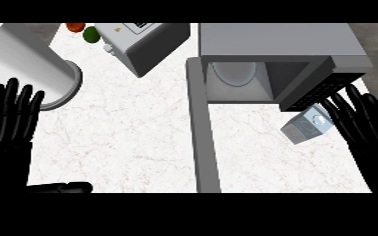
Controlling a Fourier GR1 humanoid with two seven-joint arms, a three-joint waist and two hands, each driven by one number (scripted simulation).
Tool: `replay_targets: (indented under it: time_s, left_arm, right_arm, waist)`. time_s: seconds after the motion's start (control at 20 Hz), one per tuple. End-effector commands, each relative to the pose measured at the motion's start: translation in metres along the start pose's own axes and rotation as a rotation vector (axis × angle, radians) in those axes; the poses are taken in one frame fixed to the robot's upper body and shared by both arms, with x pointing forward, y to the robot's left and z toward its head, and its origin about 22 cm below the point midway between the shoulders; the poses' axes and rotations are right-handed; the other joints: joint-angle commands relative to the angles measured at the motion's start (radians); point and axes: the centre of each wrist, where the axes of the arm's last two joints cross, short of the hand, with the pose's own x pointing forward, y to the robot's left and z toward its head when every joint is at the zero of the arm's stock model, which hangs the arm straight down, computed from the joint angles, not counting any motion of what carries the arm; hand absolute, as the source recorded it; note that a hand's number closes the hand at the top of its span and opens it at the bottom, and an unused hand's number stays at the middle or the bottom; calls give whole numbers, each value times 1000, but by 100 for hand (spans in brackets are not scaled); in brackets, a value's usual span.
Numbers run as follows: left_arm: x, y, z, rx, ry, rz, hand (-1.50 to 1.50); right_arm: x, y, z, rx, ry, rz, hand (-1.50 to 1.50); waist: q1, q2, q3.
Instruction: Pick up the milk, place it into the microwave and close the microwave
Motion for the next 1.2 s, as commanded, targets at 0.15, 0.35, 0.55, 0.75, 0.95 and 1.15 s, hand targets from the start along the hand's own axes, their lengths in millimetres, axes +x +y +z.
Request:
replay_targets:
  time_s: [0.15, 0.35, 0.55, 0.75, 0.95, 1.15]
  left_arm:
    - [0, 1, 34, 12, -1, 12, -150]
    - [5, 17, 49, 5, 17, 12, -150]
    - [15, -3, 54, -21, 22, 29, -150]
    - [-2, 5, 69, 11, 31, 23, -150]
    - [12, 9, 71, -7, 25, 15, -150]
    - [19, 10, 82, 3, 39, 0, -150]
  right_arm:
    - [7, -7, 33, -48, 13, 32, -150]
    - [-5, -4, 33, -117, 13, 115, -150]
    - [-17, -9, 10, -205, -15, 210, -150]
    - [-29, -26, 32, -263, -28, 215, -150]
    - [-51, -29, 23, -281, 8, 265, -150]
    - [-57, -27, 10, -288, 23, 269, -150]
  waist:
    - [-1, 0, 1]
    - [2, 0, 0]
    - [5, 1, 1]
    - [2, 1, 1]
    - [5, 1, 1]
    - [5, 1, 1]
